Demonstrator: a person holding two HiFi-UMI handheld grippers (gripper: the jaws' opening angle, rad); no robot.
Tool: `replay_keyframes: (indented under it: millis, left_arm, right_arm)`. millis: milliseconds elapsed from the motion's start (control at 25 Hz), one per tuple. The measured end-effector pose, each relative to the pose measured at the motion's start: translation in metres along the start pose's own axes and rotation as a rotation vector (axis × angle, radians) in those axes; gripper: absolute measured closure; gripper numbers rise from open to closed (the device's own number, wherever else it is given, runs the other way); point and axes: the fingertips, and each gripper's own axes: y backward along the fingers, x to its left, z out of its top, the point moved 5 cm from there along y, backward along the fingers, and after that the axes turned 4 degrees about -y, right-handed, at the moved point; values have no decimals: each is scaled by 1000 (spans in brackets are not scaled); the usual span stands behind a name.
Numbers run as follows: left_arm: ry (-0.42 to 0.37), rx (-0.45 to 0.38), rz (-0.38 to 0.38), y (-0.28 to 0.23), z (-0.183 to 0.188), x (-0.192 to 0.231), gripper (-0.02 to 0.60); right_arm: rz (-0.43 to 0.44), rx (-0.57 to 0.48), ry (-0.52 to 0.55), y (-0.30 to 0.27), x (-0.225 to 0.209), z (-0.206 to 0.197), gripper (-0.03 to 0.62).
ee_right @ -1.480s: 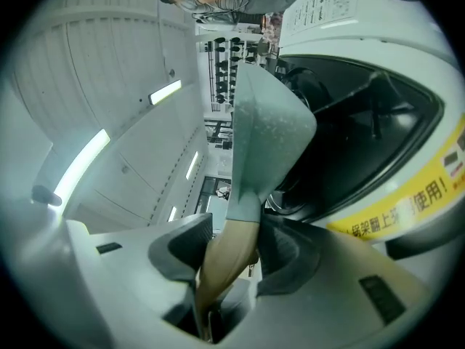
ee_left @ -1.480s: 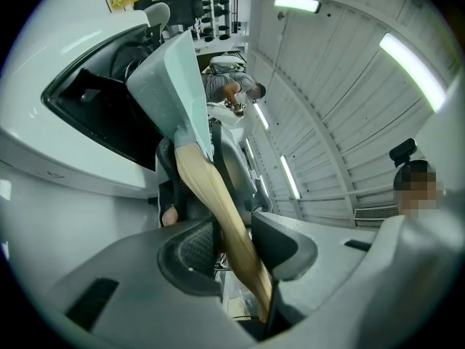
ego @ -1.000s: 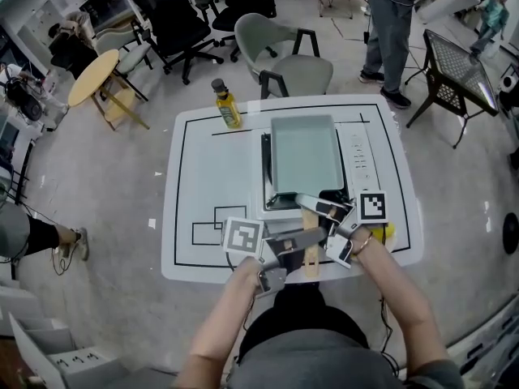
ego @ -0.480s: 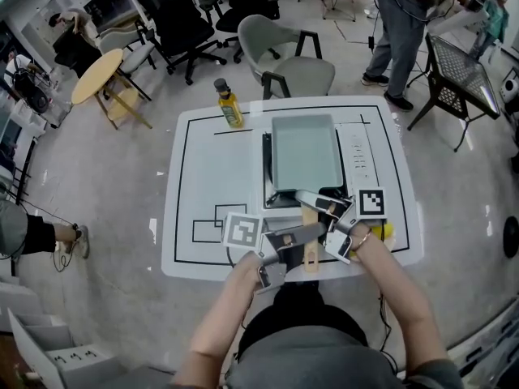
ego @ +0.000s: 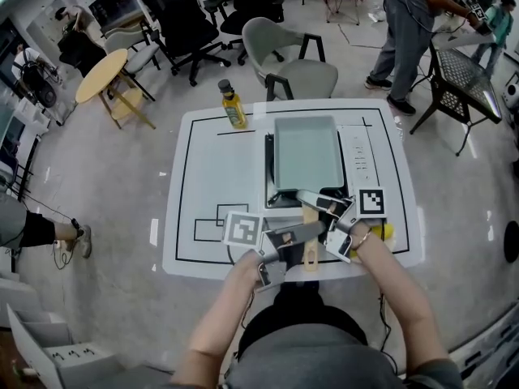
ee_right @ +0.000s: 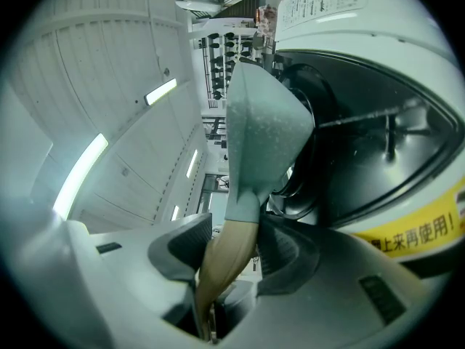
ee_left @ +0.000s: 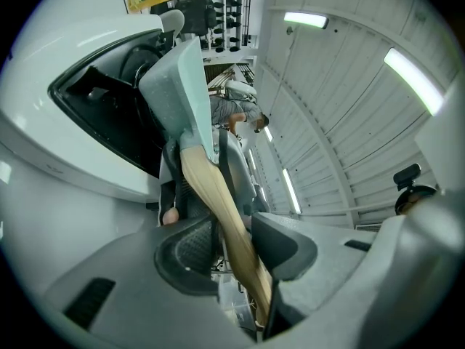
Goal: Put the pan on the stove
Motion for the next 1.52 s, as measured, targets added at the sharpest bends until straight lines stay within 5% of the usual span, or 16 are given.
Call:
replay_keyframes:
  millis: [320,520,760,1080,1520]
  left_arm:
    - [-24,-119,99,33,13,6,426]
    - [-224,-219,294,67,33,10,428]
    - [-421,-336,487,88,47,3,503]
    - [-640,-353,753,98,53,8,574]
    - [-732,-349,823,101,62,2,575]
  right_arm:
    - [4,-4,-8,1,-1,1,414]
    - [5,2,-3,-1,0,1,413]
    - [14,-1,-1,-1,0,2,413]
    - [9,-5,1,-1,-1,2,411]
    - [67,37,2,-7,4,-2,318]
